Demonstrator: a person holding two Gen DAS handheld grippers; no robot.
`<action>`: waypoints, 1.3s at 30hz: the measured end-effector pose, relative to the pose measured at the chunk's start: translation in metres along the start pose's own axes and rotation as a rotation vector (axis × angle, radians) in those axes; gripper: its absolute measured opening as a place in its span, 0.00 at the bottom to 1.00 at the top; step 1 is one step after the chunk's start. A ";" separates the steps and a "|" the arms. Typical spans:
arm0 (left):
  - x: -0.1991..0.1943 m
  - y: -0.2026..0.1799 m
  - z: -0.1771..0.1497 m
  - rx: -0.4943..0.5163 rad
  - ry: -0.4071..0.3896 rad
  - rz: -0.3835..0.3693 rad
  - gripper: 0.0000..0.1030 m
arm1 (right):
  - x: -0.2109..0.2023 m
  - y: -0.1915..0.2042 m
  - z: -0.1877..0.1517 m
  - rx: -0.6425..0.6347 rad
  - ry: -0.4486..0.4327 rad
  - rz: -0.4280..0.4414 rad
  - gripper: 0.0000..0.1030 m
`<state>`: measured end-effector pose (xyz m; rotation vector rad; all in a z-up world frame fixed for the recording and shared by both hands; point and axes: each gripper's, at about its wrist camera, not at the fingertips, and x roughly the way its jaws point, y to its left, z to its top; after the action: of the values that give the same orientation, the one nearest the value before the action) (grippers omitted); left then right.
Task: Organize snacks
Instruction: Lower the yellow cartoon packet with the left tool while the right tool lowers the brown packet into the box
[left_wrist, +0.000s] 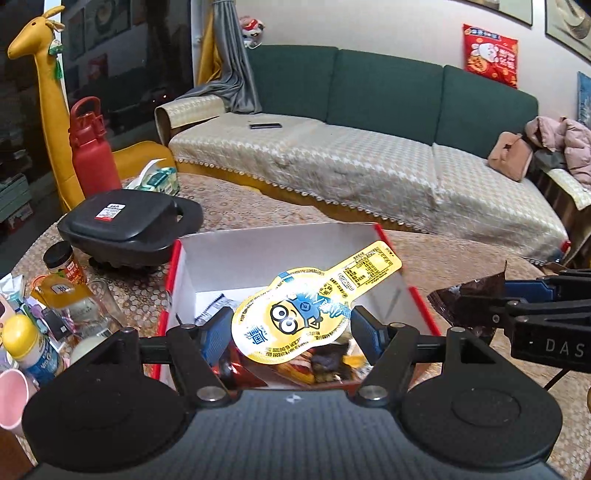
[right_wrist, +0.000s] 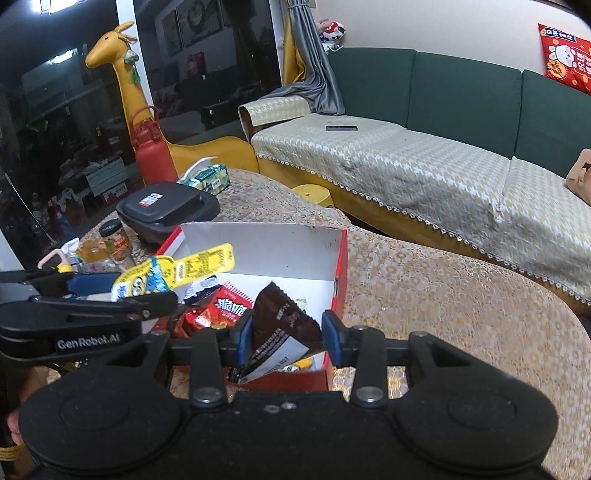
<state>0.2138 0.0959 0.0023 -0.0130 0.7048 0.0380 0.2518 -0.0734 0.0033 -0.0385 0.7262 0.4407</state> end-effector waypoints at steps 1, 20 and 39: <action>0.005 0.002 0.002 0.002 0.004 0.006 0.67 | 0.006 0.000 0.001 -0.004 0.008 -0.002 0.37; 0.096 0.028 -0.002 0.062 0.137 0.098 0.67 | 0.104 0.028 -0.005 -0.114 0.153 -0.006 0.37; 0.131 0.029 -0.019 0.107 0.248 0.132 0.68 | 0.136 0.035 -0.017 -0.171 0.210 -0.040 0.37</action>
<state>0.2997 0.1283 -0.0968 0.1337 0.9543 0.1270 0.3171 0.0063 -0.0936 -0.2629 0.8906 0.4644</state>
